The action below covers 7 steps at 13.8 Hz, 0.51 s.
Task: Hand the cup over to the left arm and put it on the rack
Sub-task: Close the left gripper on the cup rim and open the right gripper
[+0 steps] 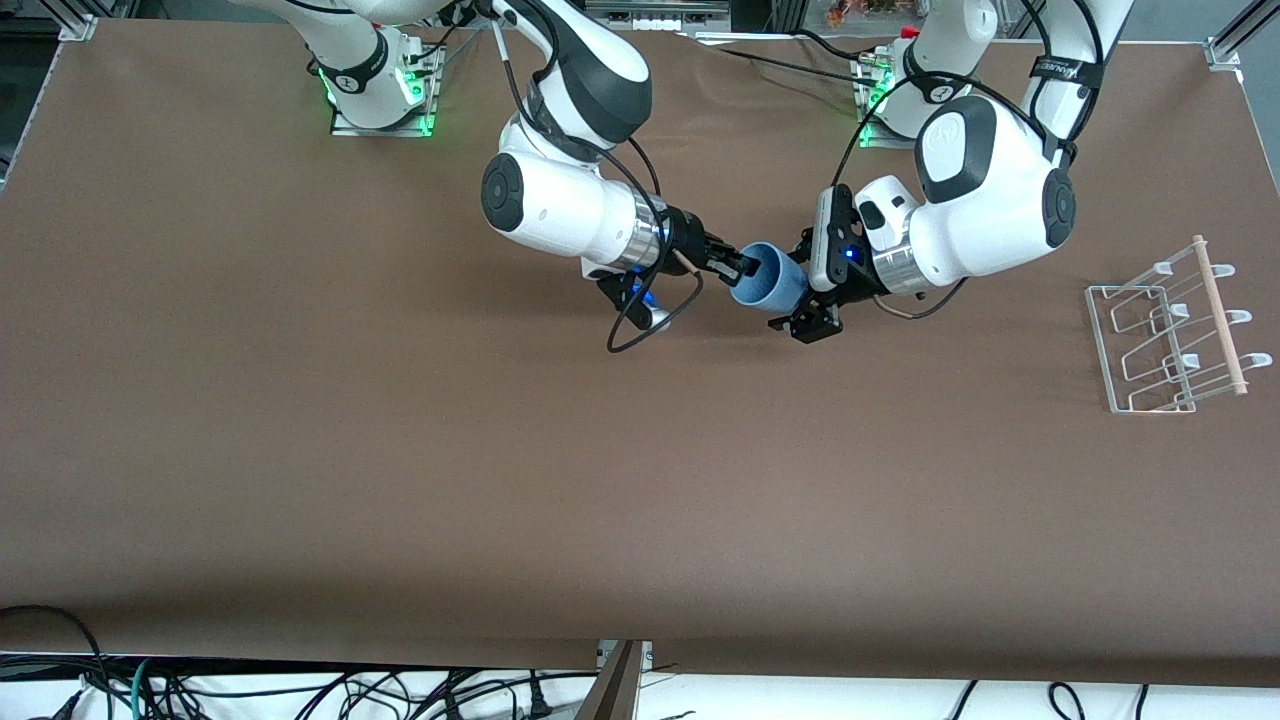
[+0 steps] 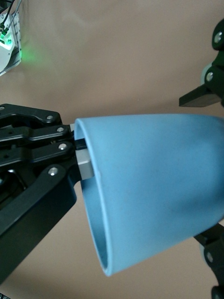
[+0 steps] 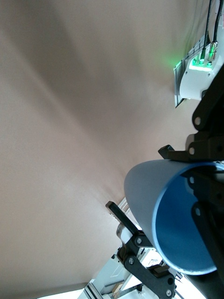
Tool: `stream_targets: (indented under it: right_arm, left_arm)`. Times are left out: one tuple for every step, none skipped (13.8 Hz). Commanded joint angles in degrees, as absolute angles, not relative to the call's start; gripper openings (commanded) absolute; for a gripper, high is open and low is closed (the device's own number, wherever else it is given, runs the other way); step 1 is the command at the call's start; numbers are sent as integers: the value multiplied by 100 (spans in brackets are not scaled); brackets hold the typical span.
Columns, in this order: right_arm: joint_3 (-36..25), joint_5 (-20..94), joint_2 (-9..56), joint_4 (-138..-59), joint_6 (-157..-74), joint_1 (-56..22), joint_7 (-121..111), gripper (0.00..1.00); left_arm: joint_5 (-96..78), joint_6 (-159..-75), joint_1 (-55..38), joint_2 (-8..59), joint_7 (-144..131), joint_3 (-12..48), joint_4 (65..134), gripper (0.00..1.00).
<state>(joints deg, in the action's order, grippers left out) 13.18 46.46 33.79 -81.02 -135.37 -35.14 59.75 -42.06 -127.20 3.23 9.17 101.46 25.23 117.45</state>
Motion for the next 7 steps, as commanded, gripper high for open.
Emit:
stream_targets:
  right_arm:
    - [1327,4755,3313,-8042,-13491,-3516,6021,0]
    - [1327,4755,3305,-8042,-13491,-3516,6021,0]
    - [1327,4755,3305,-8042,-13491,-3516,6021,0]
    - [1327,4755,3305,-8042,-13491,-3507,6021,0]
    - [1327,4755,3305,-8033,-13491,-3507,6012,0]
    - [1327,4755,3305,-8033,-13491,-3507,6020,0]
    - [1327,4755,3305,-8033,-13491,-3507,6021,0]
  left_arm:
    - [-4394,-12779,369,730,10292,2575,11918,71]
    - [-4395,-12762,378,729,10240,2575,11918,44]
    - [-4386,-12736,378,738,10257,2566,11901,37]
    - [-4386,-12718,378,730,10257,2558,11900,28]
    - [-4386,-12709,378,738,10266,2549,11892,17]
    - [-4394,-12657,387,738,10274,2514,11874,8]
    - [-4386,-12648,387,730,10309,2496,11865,0]
